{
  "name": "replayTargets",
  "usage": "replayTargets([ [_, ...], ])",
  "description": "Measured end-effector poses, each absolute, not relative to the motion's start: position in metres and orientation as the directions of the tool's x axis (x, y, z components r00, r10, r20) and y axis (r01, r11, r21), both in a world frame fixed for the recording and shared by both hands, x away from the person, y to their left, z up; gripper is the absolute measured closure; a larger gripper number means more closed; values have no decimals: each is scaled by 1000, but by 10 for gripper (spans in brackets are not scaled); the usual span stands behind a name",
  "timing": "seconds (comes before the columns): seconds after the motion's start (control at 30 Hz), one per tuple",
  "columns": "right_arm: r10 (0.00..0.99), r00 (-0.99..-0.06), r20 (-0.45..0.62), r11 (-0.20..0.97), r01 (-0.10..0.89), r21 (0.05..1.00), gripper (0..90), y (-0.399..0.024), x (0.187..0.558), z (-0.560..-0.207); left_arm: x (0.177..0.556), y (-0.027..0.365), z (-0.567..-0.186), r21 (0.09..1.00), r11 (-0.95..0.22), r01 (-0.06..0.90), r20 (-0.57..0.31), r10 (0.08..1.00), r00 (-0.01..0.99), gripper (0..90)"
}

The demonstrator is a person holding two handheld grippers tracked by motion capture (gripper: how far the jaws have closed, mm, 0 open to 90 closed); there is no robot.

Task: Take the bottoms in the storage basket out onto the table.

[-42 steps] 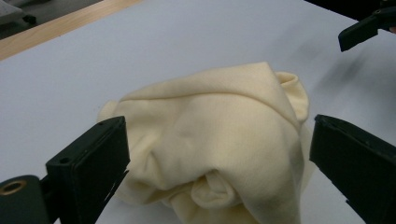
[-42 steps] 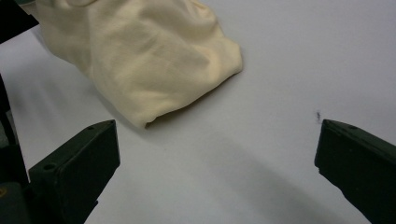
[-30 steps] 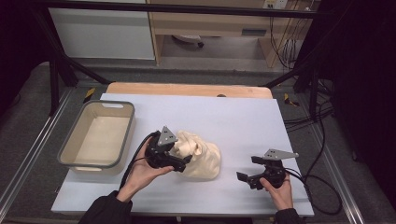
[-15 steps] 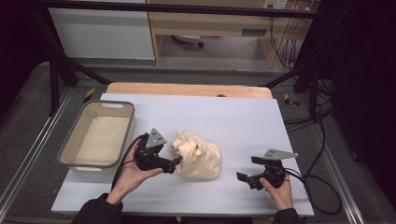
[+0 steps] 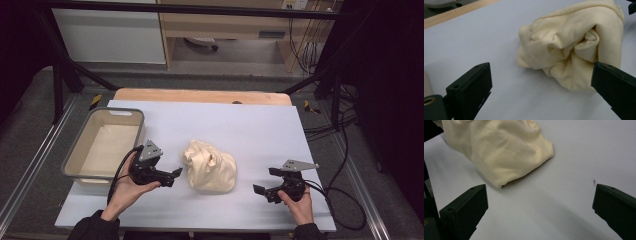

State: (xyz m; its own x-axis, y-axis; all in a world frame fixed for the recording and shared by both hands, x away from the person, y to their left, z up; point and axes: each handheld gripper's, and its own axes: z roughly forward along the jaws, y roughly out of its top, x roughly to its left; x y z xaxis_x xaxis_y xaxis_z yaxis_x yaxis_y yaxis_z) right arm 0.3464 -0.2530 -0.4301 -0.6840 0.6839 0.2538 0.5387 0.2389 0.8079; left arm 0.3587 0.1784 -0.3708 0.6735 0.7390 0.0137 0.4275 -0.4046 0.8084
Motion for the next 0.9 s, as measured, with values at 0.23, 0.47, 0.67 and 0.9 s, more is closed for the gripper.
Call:
replayTargets([
  [0.23, 685, -682, 257, 239, 544, 805, 6, -253, 346, -430, 355, 197, -374, 813, -389, 433, 15, 758, 653, 31],
  [0.47, 685, -682, 255, 239, 541, 806, 6, -253, 346, -430, 351, 212, -376, 815, -382, 436, 24, 774, 633, 21],
  [0.67, 685, -683, 255, 239, 541, 806, 6, -253, 346, -430, 349, 224, -376, 818, -372, 438, 24, 783, 621, 10],
  [0.9, 685, -682, 255, 240, 542, 805, 6, -253, 346, -430, 347, 239, -377, 827, -352, 438, 21, 798, 602, 9],
])
